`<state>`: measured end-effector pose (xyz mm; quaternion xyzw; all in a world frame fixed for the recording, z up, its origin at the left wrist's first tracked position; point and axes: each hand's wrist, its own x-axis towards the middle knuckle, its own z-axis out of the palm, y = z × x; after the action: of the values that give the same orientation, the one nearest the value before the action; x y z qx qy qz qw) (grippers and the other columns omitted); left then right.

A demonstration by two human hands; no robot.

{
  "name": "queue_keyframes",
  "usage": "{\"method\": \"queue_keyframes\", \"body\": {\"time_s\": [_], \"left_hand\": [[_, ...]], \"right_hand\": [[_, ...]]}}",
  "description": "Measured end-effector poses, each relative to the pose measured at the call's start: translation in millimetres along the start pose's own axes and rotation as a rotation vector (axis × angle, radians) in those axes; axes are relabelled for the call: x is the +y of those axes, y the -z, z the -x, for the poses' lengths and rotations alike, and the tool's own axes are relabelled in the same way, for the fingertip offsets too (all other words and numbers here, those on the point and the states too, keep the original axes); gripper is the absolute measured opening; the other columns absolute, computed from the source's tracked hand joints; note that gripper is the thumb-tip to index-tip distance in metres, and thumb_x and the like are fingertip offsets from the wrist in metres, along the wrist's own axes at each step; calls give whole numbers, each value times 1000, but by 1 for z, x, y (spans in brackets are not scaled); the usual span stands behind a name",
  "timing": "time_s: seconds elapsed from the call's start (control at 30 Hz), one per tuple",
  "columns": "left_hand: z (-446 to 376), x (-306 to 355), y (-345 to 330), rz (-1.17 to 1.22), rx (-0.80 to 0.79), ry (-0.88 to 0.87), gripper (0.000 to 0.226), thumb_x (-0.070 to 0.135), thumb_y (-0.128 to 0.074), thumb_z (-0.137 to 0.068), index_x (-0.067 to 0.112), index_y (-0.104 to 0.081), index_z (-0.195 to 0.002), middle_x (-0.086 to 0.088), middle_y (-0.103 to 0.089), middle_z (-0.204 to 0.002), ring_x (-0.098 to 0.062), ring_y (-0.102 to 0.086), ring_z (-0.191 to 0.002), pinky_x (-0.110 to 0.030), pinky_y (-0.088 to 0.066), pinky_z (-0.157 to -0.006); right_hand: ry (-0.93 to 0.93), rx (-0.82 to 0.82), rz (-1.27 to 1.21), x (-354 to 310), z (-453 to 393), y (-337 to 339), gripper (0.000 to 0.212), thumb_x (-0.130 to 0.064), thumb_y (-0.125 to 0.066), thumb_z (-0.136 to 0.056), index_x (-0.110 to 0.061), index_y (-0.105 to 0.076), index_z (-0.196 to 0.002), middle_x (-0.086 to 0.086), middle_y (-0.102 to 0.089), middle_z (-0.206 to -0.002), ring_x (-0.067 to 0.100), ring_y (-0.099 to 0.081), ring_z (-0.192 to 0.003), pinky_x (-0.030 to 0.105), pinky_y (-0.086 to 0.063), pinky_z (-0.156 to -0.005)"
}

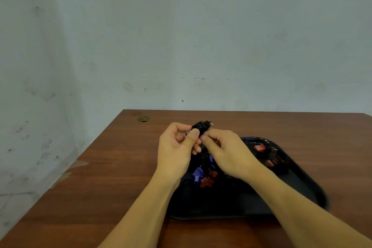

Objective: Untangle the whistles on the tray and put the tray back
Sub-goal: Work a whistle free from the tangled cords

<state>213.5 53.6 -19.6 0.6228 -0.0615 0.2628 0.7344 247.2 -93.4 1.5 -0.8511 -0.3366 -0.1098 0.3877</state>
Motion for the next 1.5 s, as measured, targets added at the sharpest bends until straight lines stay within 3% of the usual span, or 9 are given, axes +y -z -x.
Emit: {"method": "queue_keyframes", "body": {"time_s": [0.17,0.3,0.47,0.67,0.8,1.07,1.27,1.4,1.5], "left_hand": [[0,-3,4,-449,-22,-58,12,17,-64,-97,23,-55,-90,-5,-67,-73,-12,-59,-54,-28,-51,-57],[4,1,3,-531,-113,-110,11,23,-62,-98,30,-55,-92,-16,-63,-69,-33,-60,-62,-48,-51,-62],[12,10,-2,-457,-269,-125,12,16,-62,-97,26,-56,-94,2,-55,-62,-18,-52,-55,-42,-48,-60],[13,18,-6,-225,-333,-110,12,6,-62,-96,18,-59,-95,-1,-63,-67,-11,-53,-52,-23,-46,-59],[13,18,-8,-45,-337,-88,12,2,-61,-96,14,-61,-94,-4,-64,-66,-14,-51,-51,-24,-45,-56],[12,15,-10,123,-208,1,6,0,-60,-96,5,-57,-93,-6,-63,-66,-13,-51,-52,-22,-46,-54],[5,4,-7,-7,-64,2,4,3,-61,-96,3,-57,-96,-1,-63,-63,-12,-52,-52,-24,-46,-55],[4,2,-4,-156,-31,-17,7,8,-62,-97,10,-57,-94,0,-64,-63,-11,-54,-52,-24,-47,-56],[2,-1,0,-259,-2,-16,7,12,-63,-97,14,-57,-94,2,-64,-63,-11,-56,-53,-30,-48,-59]], "right_hand": [[78,-141,362,-13,9,20,20,-34,-47,-103,-33,-66,-96,-17,-63,-81,4,-58,-77,32,-50,-73],[87,-108,431,-28,2,45,24,-43,-50,-101,-32,-68,-89,-11,-65,-74,5,-58,-69,31,-47,-65],[17,-29,256,-24,-13,64,26,-50,-64,-92,-30,-69,-75,-6,-68,-71,12,-62,-67,34,-51,-68],[-110,-52,-106,-15,-17,72,38,-44,-70,-89,-10,-67,-70,-9,-49,-50,5,-40,-45,14,-37,-52],[-257,-123,-433,-6,-15,59,38,-50,-70,-81,-20,-63,-60,11,-49,-63,25,-36,-55,23,-30,-52],[-368,-56,-813,18,5,15,54,-19,-48,-104,-24,-67,-54,-4,-33,-53,6,-20,-45,19,-15,-41],[-144,108,-466,16,12,3,32,-25,-55,-102,-27,-74,-75,-3,-48,-59,8,-40,-54,20,-37,-52],[-45,69,-106,14,17,4,21,-28,-53,-103,-26,-73,-98,-8,-72,-86,7,-65,-82,31,-54,-80],[11,13,91,7,23,12,19,-34,-51,-102,-33,-71,-101,-14,-72,-92,1,-65,-89,30,-53,-83]]}}
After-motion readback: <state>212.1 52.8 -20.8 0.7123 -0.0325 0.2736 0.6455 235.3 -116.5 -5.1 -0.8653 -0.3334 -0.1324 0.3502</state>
